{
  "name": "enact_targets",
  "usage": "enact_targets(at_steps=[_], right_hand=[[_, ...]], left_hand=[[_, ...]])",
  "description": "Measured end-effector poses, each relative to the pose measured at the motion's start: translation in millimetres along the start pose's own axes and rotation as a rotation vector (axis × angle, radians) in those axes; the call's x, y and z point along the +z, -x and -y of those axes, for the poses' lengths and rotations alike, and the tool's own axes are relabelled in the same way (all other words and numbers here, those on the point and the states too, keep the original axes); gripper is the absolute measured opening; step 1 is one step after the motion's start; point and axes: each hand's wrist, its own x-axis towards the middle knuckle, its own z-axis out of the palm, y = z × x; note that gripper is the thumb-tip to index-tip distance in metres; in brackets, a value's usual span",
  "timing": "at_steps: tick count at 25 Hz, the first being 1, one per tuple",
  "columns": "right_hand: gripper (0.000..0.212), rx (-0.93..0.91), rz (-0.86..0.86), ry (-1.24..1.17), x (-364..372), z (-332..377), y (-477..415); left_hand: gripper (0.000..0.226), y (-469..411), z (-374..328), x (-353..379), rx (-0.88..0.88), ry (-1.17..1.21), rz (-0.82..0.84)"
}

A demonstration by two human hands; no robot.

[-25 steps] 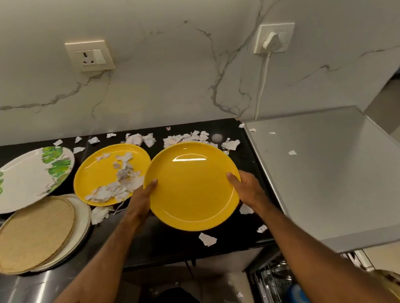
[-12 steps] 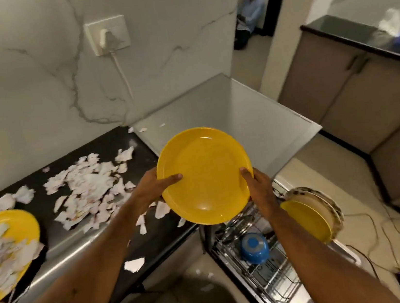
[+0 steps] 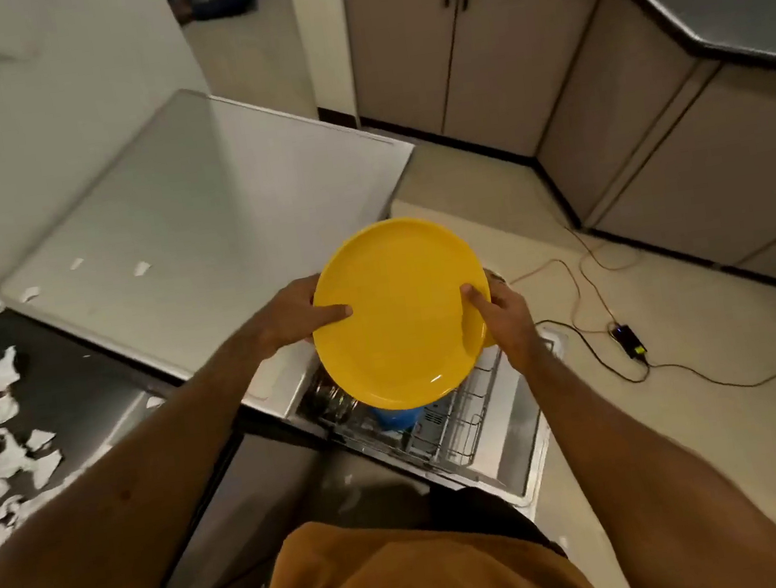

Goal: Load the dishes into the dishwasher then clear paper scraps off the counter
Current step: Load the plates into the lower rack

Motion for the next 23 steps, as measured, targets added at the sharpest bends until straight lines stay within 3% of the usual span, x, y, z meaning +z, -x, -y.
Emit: enact_targets(at_steps=[3,5,8,11,16,23], right_hand=[[0.047,-0.009,-0.035,0.1,-24,-10,-4],[0.045,-0.024,-0.041,0.231,-42,-24,-25],[0.033,-0.13,0.104,0.581,-53,-45,-50],[0.04,-0.119,0.168,0.778,-64,-69,-75],[0.052,-0.074,0.22,0.908,-60,-128,-111],[0.051,0.012,0.168,0.982,-59,-224,-157]], left_hand=[[0.055,-36,-15,28,0.071,-0.323,0.004],[0.047,-73,-28,53,0.137,-0.566,0.03],[0.043,-109,-31,81,0.173,-0.862,0.037],[0.045,-151,-31,113,0.2,-1.079,0.071],[0.034,-232,-8,148,0.152,-1.212,0.081],[0.046,-348,54,201,0.189,-1.09,0.074]])
